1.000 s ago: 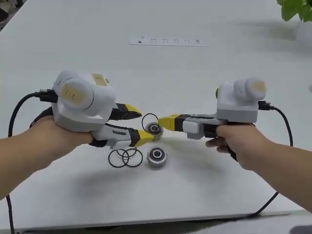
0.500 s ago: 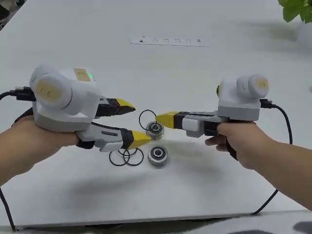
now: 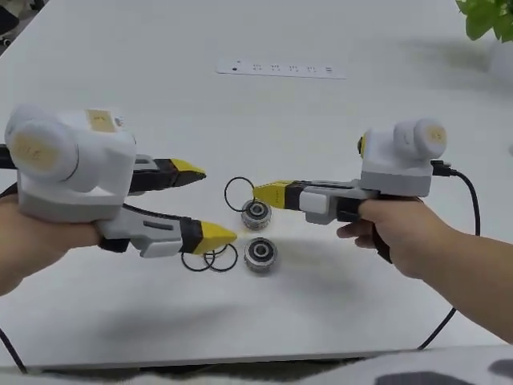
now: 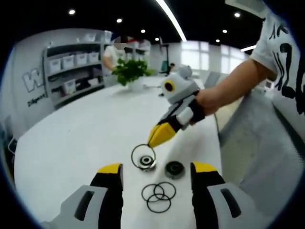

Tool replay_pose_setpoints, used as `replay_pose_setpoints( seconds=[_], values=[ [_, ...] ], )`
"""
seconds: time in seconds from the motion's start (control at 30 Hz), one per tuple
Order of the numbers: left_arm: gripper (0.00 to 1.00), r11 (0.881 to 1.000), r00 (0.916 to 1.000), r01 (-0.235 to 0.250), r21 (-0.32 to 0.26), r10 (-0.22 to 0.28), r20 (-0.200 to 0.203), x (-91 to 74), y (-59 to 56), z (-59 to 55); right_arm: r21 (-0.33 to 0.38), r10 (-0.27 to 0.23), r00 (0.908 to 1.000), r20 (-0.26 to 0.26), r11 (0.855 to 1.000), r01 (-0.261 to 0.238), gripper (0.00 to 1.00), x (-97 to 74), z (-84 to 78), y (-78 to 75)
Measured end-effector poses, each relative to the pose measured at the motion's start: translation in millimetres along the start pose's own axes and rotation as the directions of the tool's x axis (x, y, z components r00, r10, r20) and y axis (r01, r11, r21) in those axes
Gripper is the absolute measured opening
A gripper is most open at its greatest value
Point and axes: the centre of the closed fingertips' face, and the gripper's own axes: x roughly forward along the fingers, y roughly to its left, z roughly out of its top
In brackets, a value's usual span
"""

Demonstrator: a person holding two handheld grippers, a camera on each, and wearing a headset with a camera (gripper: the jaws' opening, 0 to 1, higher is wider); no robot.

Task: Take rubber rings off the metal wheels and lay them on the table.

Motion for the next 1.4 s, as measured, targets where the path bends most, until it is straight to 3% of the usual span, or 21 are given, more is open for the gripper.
replay_pose_setpoints(
  seconds=[0.33,0.8,1.4],
  values=[
    [0.61,1.0,0.9999,-0.014,-0.014,0.014,0.003,-11.9,0.6,-2.6,-0.004,0.023,0.9997,-0.004,1.0,-0.023,0.0,1.2,0.9,9.1],
    [0.66,1.0,1.0,-0.009,-0.025,0.009,0.004,-21.2,-8.3,-8.3,-0.015,0.052,0.9982,-0.03,0.999,-0.053,0.0,3.8,-4.9,19.1],
    [0.68,1.0,0.9998,-0.015,-0.025,0.015,-0.011,-29.9,-14.3,-19.5,-0.032,0.104,0.9879,-0.115,0.994,-0.108,0.0,11.6,-27.3,34.5]
  ],
)
